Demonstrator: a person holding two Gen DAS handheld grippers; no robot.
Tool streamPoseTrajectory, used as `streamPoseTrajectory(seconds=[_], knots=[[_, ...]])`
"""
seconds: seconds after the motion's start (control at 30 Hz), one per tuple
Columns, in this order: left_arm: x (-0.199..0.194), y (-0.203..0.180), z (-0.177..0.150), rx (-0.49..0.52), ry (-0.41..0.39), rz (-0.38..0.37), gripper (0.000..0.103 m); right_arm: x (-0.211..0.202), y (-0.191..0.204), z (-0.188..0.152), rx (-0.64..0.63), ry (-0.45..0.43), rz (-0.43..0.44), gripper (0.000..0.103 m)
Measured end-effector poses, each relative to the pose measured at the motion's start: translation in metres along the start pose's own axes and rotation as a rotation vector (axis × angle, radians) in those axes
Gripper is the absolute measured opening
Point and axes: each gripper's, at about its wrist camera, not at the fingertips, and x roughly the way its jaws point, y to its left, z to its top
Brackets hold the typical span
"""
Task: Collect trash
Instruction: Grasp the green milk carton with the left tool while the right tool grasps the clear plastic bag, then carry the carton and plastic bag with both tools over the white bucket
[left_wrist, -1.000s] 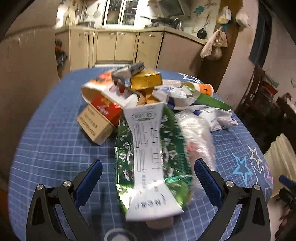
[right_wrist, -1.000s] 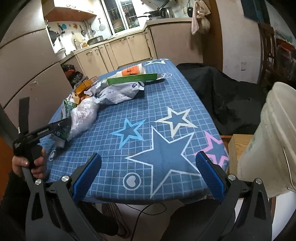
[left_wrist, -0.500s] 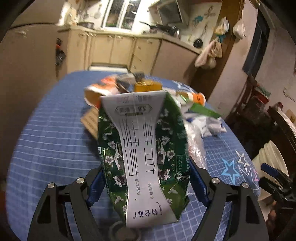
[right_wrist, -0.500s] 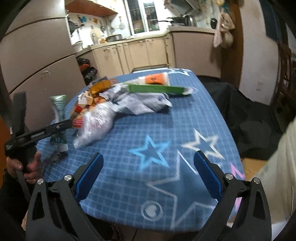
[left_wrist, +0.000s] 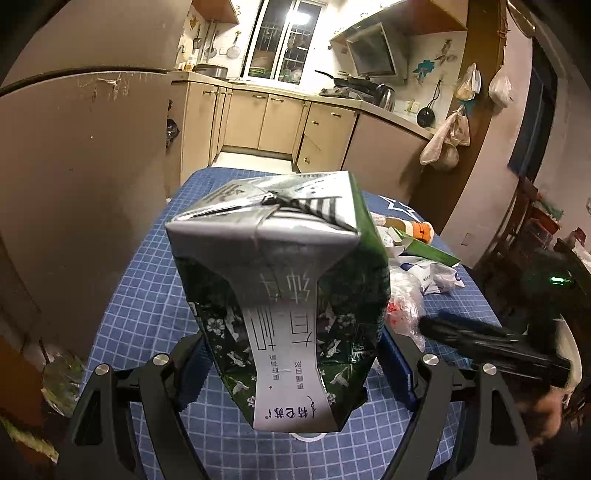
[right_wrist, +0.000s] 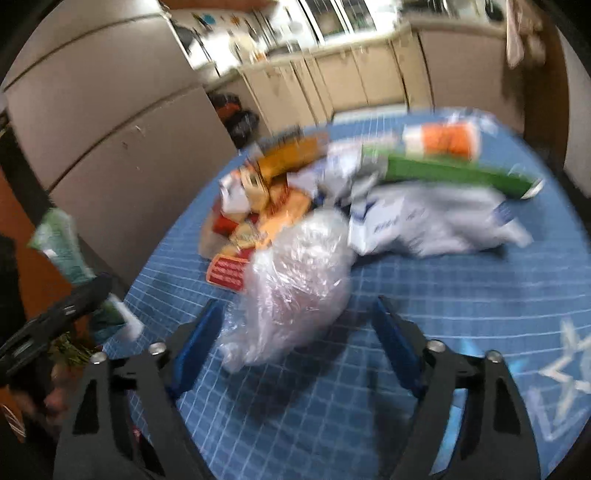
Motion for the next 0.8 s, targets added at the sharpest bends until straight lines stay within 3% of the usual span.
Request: streamPoseTrajectory(seconds=[0.07,0.1,0.2,0.3,0.63,0.8], knots=[[0.003,0.0,0.001,0.008,0.004,-0.002,0.08,0.015,-0.003,0.001,0.036,0.022,0.029,0.063],[0.005,0.002,0.002,0.012,0.008,-0.006,0.08,0.017,0.0,0.002,0.025,0.006,0.02,0.045],[0.009,0.005,0.006,0.021,0.033,-0.026,0.08,0.018,0.002,0.001,0.04,0.001,0.031,0.03],[0.012,0.003,0.012,0.043,0.041,-0.049,0.08,0.01,0.009,-0.006,0.036,-0.019,0.021,0.023],[0.004,-0.016,0.013,0.094,0.038,-0.096,0.08,-0.042,0.028,-0.019,-0.036,-0.111,-0.1,0.02],[-0.005,-0.033,0.011,0.104,0.006,-0.06,0.08,-0.085,0.023,-0.03,-0.081,-0.149,-0.17,0.02]])
